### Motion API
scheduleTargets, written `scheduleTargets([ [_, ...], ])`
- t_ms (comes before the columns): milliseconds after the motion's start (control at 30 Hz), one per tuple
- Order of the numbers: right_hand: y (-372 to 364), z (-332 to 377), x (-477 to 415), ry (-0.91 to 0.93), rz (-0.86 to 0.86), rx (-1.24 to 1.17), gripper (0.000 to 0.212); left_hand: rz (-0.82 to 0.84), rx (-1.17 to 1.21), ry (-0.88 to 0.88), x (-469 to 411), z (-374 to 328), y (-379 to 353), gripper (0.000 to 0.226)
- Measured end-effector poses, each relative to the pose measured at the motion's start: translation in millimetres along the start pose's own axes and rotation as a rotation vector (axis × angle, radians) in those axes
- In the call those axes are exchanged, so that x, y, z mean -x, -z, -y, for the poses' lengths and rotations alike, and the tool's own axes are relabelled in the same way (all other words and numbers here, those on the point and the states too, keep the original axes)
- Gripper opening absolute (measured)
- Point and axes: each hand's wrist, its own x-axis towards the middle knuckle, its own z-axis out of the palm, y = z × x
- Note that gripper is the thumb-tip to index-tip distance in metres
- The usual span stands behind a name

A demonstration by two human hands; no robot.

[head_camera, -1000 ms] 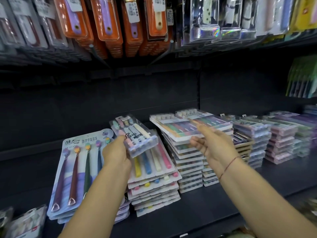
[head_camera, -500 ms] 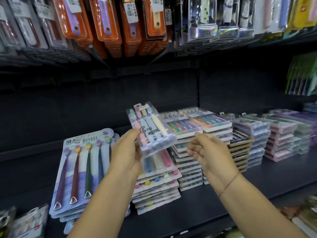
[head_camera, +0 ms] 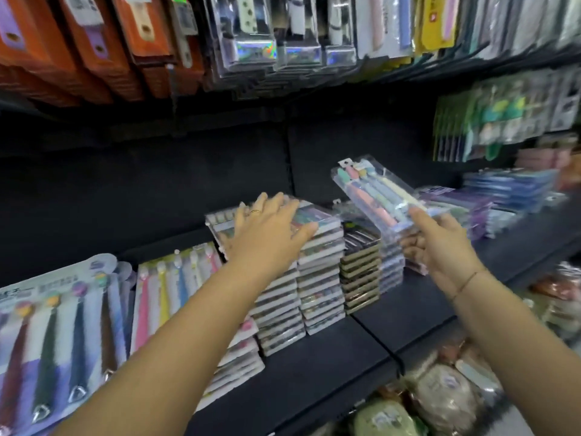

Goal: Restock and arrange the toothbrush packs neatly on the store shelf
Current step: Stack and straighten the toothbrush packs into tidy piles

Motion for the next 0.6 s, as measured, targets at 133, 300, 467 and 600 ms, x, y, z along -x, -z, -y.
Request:
scheduleTargets([
  [133, 23, 1, -72, -0.058, -0.034, 0.035, 0.037, 0.072, -0.13, -0.021, -2, -7, -10, 0.059],
  [300, 14, 1, -115, -0.127, 0.02, 0.143, 0.029, 0.007, -0.167, 0.007, 3, -7, -11, 0.05],
  [467, 10, -17, -137, -0.174, -0.057, 0.313, 0.041, 0.0, -0.198, 0.03, 6, -15, -7, 0.05],
  [600, 12, -27, -147, -0.096, -0.132, 0.669, 0.048, -0.02, -0.207, 0.004, 2, -10, -13, 0.049],
])
